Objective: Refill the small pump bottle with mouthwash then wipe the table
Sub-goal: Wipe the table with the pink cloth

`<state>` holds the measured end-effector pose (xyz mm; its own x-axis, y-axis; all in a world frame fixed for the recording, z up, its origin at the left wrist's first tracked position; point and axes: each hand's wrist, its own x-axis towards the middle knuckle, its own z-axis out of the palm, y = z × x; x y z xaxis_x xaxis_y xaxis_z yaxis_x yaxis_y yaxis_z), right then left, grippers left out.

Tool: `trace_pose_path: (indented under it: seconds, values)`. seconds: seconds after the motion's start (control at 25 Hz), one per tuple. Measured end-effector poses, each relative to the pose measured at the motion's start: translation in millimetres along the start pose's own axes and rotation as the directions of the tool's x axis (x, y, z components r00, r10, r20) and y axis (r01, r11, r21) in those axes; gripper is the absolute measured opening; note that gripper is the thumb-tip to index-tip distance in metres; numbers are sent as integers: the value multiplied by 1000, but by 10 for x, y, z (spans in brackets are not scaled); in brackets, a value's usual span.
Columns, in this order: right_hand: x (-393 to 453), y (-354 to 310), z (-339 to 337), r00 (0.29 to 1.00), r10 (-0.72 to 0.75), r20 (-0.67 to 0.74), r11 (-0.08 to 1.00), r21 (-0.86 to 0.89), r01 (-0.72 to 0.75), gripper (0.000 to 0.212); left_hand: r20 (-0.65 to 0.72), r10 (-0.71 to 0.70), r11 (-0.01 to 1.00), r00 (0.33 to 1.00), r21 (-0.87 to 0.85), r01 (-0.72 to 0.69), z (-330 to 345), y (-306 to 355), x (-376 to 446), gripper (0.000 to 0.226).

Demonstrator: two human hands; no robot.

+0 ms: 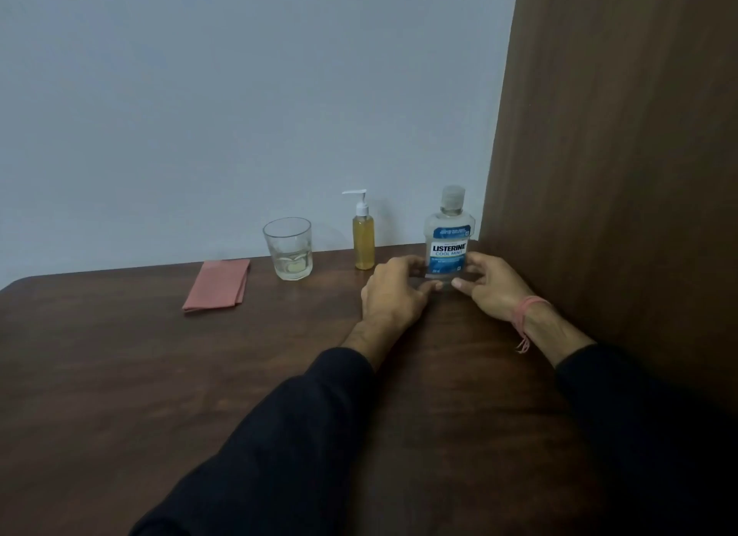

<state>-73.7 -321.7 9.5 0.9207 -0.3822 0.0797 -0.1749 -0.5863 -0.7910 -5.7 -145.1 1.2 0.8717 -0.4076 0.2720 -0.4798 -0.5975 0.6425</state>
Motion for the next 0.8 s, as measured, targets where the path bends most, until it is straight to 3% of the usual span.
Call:
trace_pose_path:
  seconds: [0.28,0.44,0.56,0.68,0.8]
  values:
    - [945,155,51,999,30,-17,999,32,-30,64,-62,-8,998,998,64,12,297,-107,825,54]
    - [1028,172,54,999,42,8,999,16,-42,64,-69,-4,998,998,69,9,342,-165,928,60]
    - [880,120,55,994,105,-35,994,25,-104,76,-28,-20,999,999,35,21,268,-159,778,71]
    - [501,-29,49,984,151,-93,984,109,-141,65,20,55,998,998,21,-56,-91,-117,332,57]
    - [-19,-157,181,994,109,23,993,35,-110,39,85,90,990,992,99,-99,-628,-420,-268,28]
